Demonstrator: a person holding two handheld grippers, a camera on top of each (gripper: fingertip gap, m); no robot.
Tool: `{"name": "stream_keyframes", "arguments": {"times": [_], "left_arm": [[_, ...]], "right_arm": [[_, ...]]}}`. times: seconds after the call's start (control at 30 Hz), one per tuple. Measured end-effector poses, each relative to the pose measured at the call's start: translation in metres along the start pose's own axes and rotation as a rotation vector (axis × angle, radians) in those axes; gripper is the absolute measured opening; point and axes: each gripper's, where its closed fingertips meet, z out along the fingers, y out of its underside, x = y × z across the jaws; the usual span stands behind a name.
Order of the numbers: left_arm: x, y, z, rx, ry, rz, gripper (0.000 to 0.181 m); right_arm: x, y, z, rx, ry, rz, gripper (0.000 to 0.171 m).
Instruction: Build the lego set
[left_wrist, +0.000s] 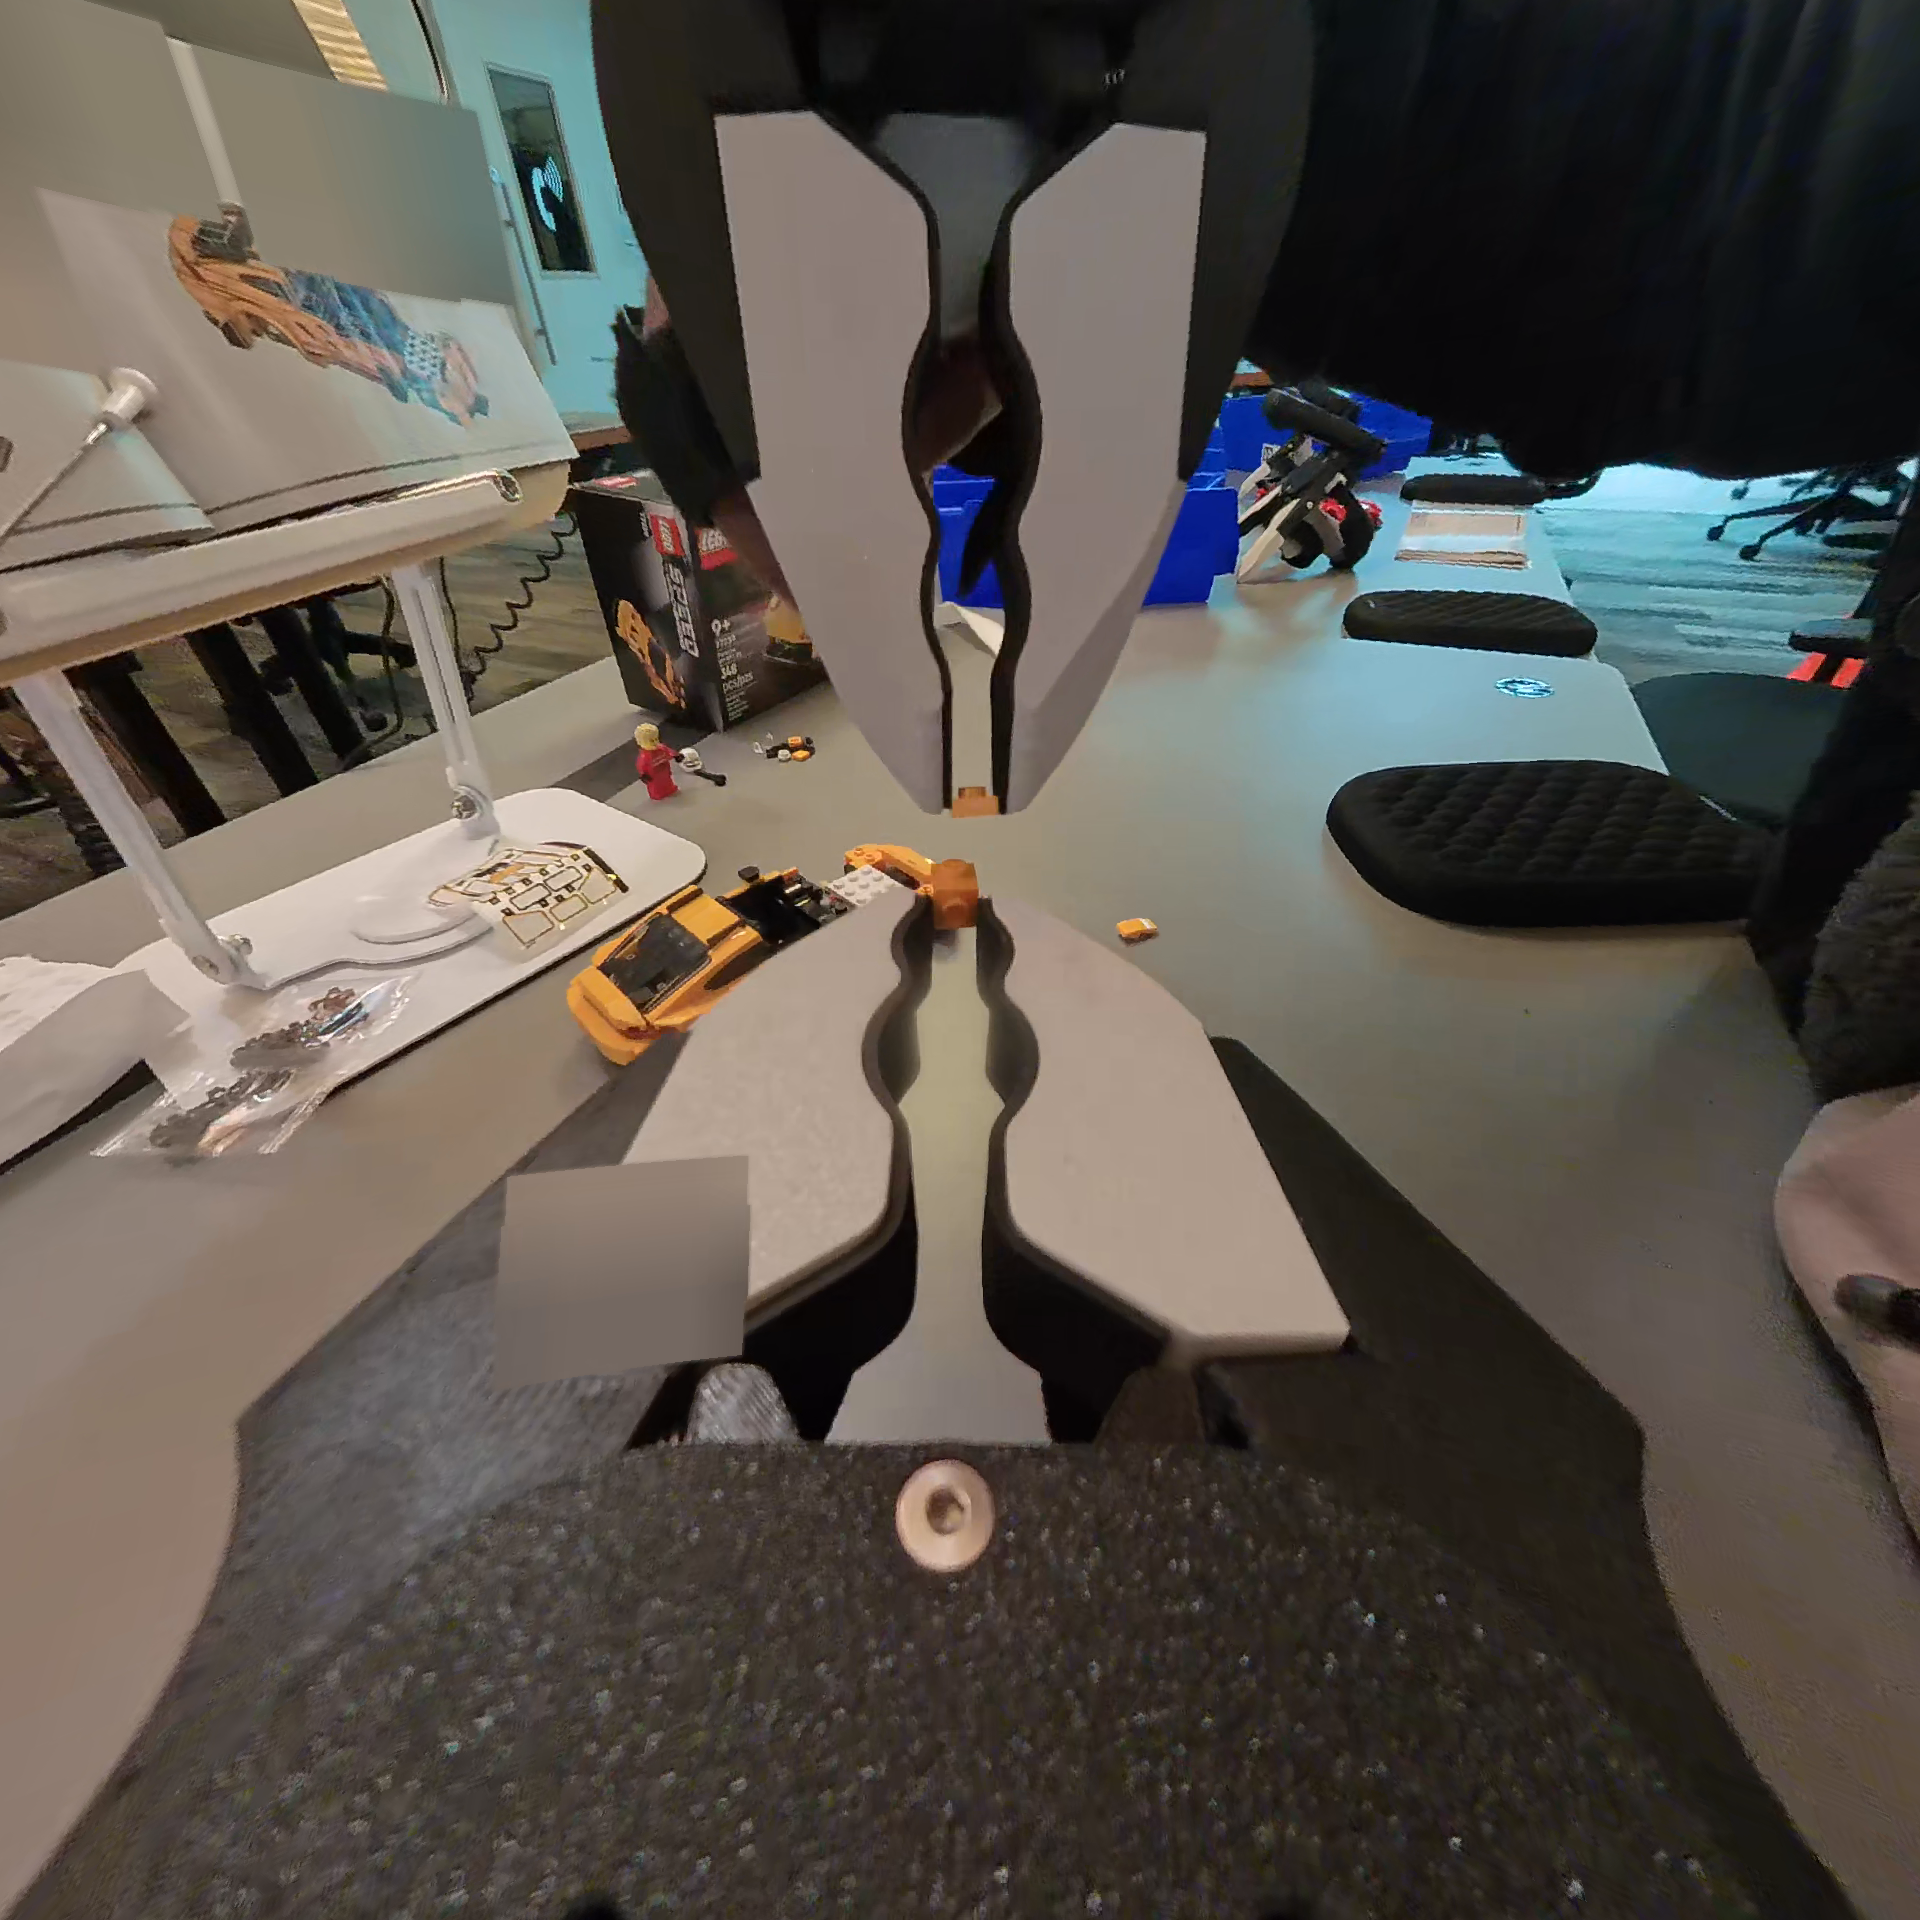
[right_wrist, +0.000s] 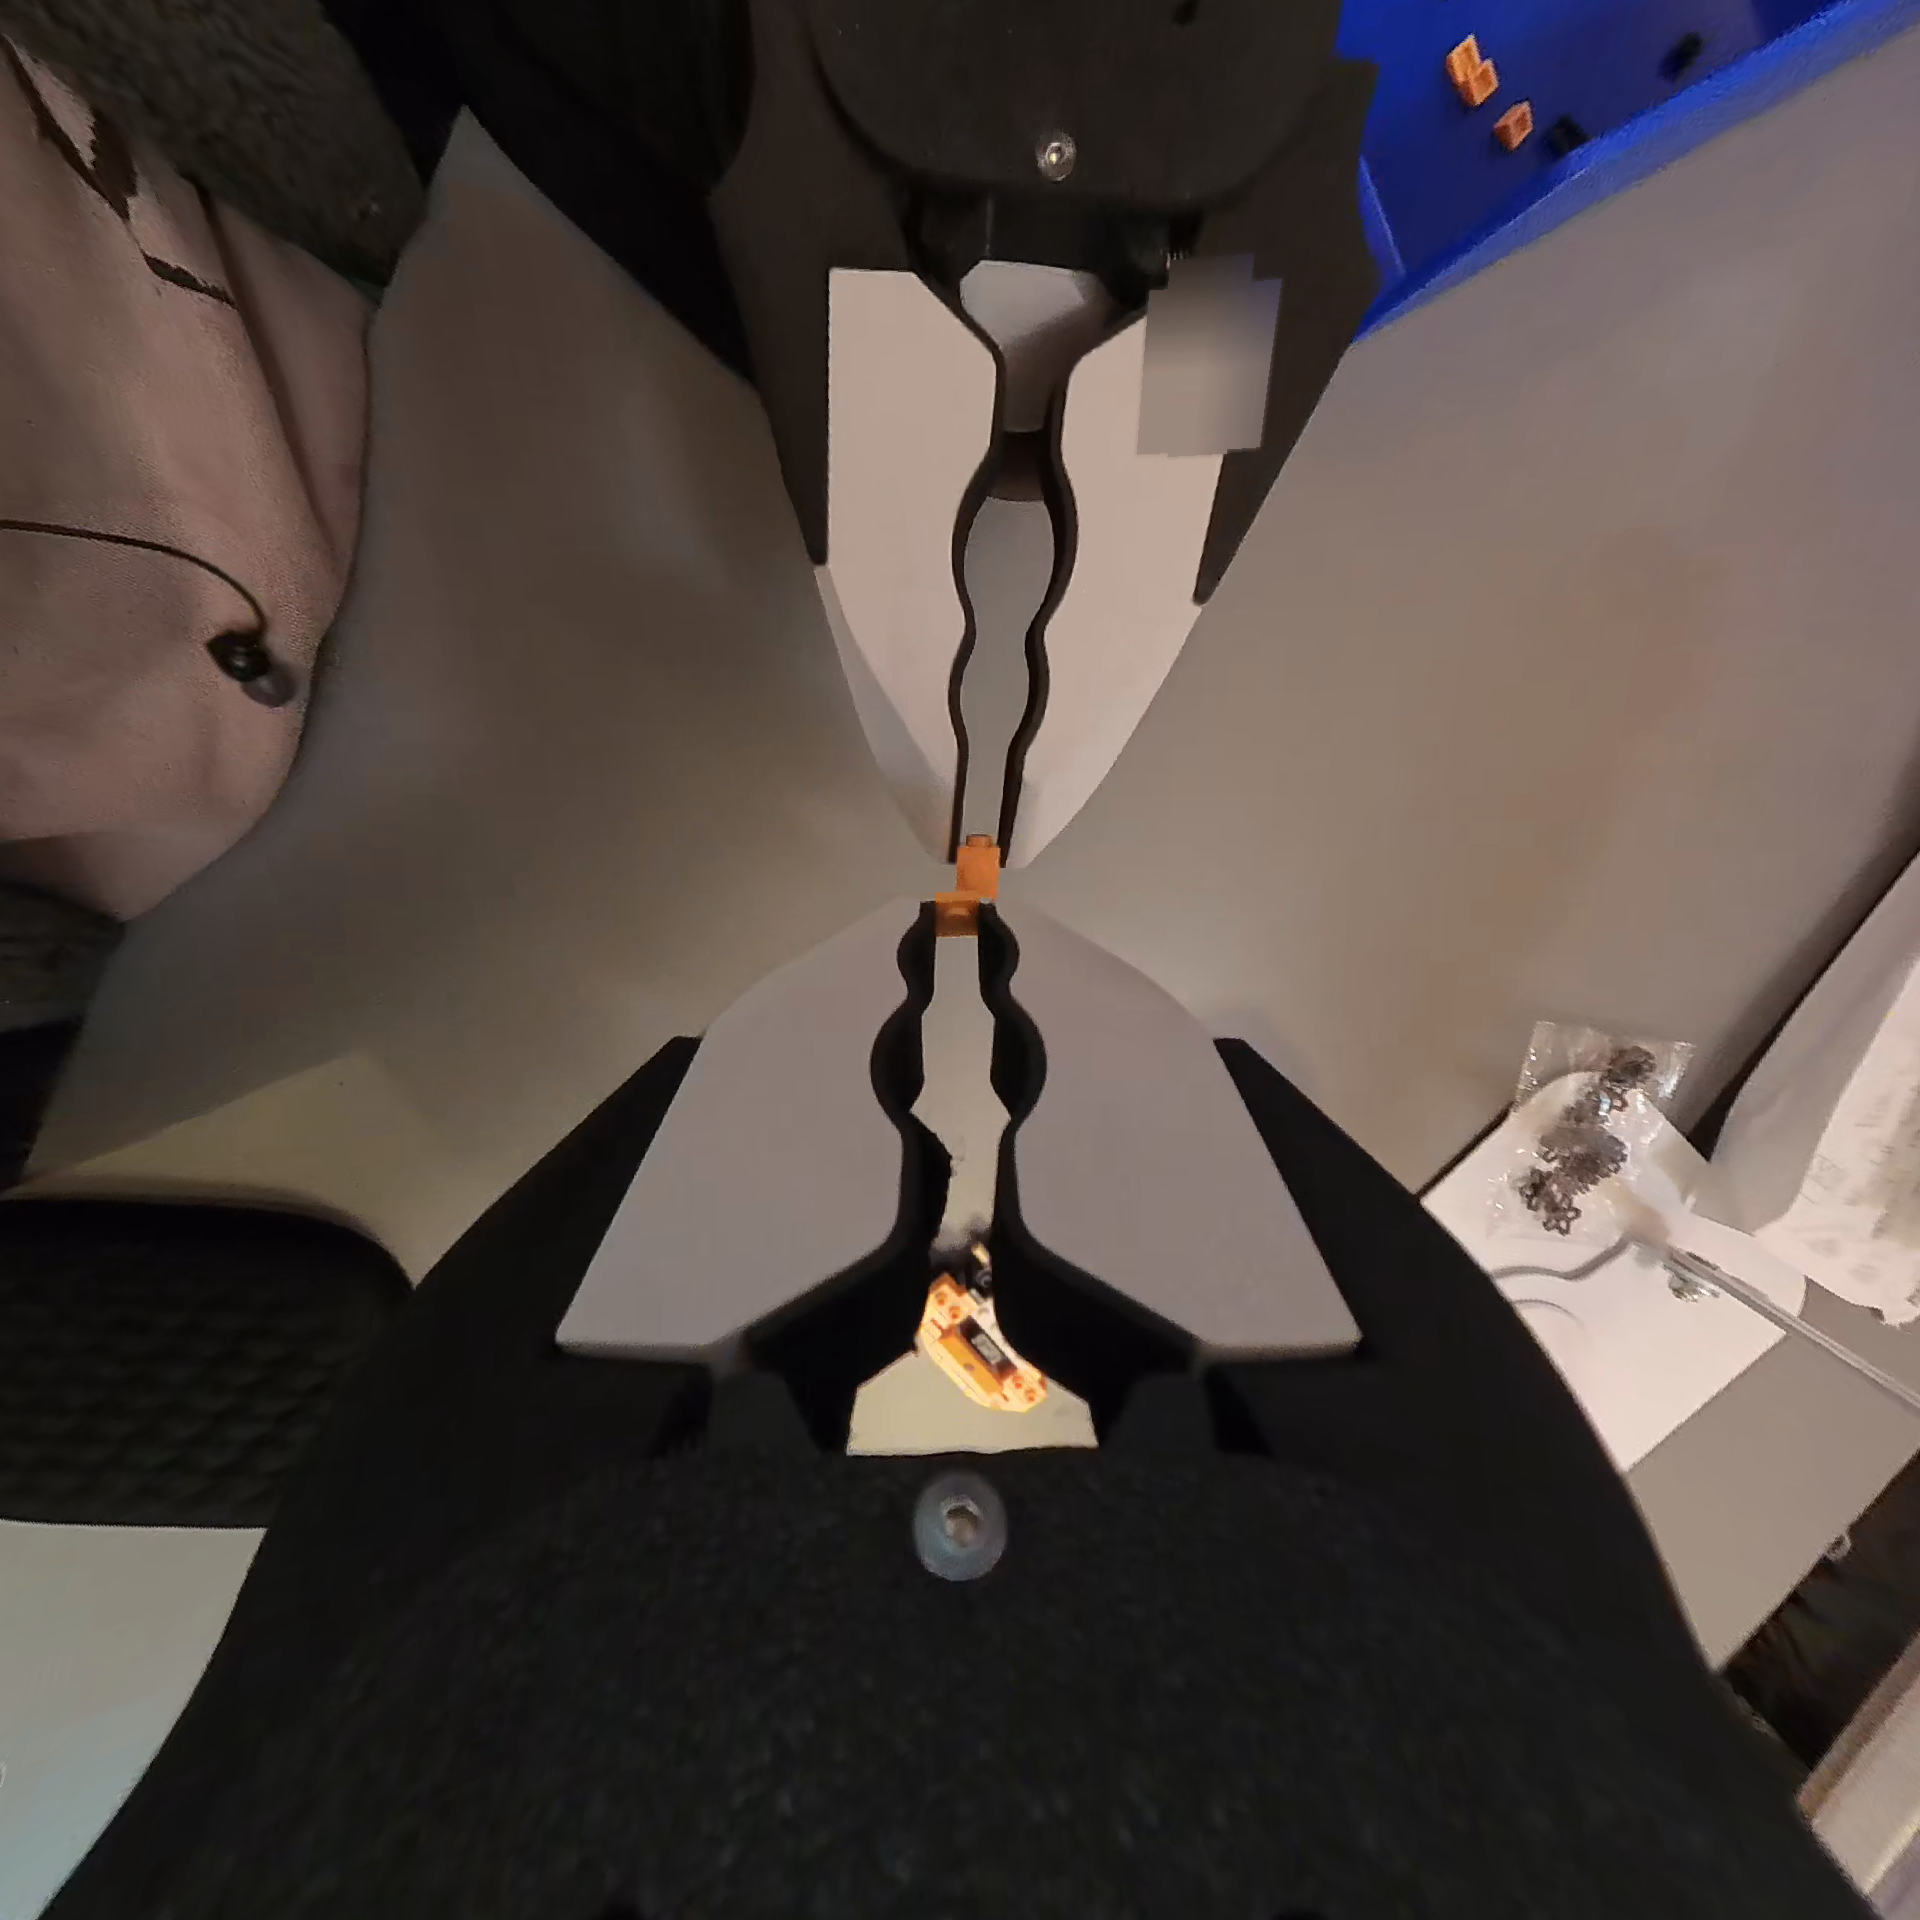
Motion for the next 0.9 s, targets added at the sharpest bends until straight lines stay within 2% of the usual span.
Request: {"name": "stream_keyframes", "arguments": {"times": [0.6, 0.9], "left_arm": [[0.009, -0.012, -0.001, 0.034, -0.003, 0.04, 0.008], [0.008, -0.014, -0.002, 0.044, -0.006, 0.033, 0.008]], "right_arm": [[-0.005, -0.005, -0.001, -0.144, 0.008, 0.002, 0.008], [-0.006, -0.007, -0.003, -0.146, 0.015, 0.006, 0.009]]}}
